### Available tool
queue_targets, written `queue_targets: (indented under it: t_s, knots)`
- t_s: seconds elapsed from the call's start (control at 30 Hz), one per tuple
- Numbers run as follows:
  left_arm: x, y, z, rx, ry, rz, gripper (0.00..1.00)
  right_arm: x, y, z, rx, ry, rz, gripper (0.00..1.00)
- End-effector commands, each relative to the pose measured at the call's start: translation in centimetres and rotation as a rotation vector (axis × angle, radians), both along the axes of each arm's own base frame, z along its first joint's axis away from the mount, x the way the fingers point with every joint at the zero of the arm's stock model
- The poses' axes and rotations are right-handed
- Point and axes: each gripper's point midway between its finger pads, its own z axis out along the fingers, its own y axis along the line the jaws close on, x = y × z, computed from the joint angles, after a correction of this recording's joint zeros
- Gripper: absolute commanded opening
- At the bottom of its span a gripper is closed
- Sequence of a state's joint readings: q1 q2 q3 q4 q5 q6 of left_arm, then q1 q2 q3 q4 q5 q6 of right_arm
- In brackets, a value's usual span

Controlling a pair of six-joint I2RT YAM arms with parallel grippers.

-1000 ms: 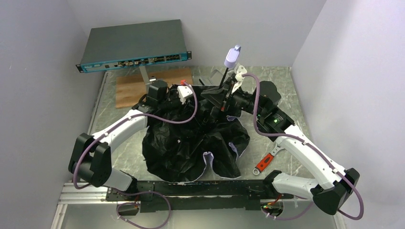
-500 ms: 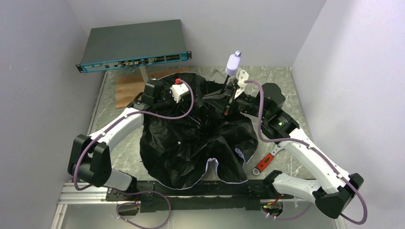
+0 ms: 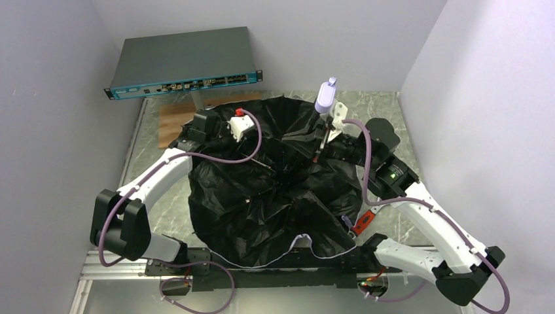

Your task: Open the umbrella

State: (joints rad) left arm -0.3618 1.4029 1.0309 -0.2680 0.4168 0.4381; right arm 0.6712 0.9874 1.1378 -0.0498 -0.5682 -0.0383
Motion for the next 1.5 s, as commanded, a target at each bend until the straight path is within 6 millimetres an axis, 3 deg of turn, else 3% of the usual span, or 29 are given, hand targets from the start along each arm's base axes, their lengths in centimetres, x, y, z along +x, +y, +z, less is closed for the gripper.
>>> queue_targets:
  t_s: [0.0,0.1,0.37,0.43,0.57,0.67,0.73,0.83,0.93,1.03,1.2,1.3,1.47]
  knots:
    - [2.2,5.0,0.5,0.138,-0.079,0.149,0.35,-2.5,-2.1,2.7,0.018,-0.061,-0.004,0.00]
    - [2.1,5.4,0.3,0.129,-0.063,0.157,0.36,-2.8,-2.5,1.9,-0.002,-0.043,-0.012,0.00]
    - [0.6,2.8,3.3,-0.014,-0.075,0.041,0.44,-2.5,-3.1,-0.1,-0.014,-0.005,-0.055,0.00]
    - [-0.8,1.3,5.2,-0.095,-0.106,-0.046,0.52,-1.9,-3.1,-0.2,0.005,0.005,-0.084,0.00]
    - [-4.8,-1.7,11.0,-0.285,-0.229,-0.229,0.67,0.6,-3.3,0.1,0.061,0.014,-0.192,0.00]
    - [-7.9,-3.5,13.4,-0.304,-0.311,-0.341,0.69,3.3,-3.9,1.0,0.129,0.074,-0.327,0.00]
    - [-10.2,-4.7,13.9,-0.286,-0.373,-0.439,0.67,4.7,-4.1,2.1,0.179,0.082,-0.385,0.00]
    - [-14.1,-6.9,13.7,-0.252,-0.454,-0.609,0.59,5.8,-3.7,3.2,0.231,0.107,-0.407,0.00]
    - [-16.5,-9.0,13.2,-0.202,-0.525,-0.737,0.50,6.2,-2.9,3.8,0.260,0.131,-0.391,0.00]
    - [-17.4,-11.2,12.7,-0.141,-0.624,-0.825,0.43,6.3,-2.4,4.5,0.272,0.129,-0.368,0.00]
    - [-16.7,-13.9,12.3,-0.133,-0.684,-0.854,0.38,6.2,-2.2,6.1,0.300,0.112,-0.356,0.00]
    - [-16.7,-14.9,10.0,-0.112,-0.639,-0.890,0.37,6.1,-2.3,7.3,0.327,0.097,-0.348,0.00]
    - [-18.8,-14.3,3.2,-0.017,-0.529,-1.005,0.36,6.3,-2.5,9.5,0.357,0.060,-0.359,0.00]
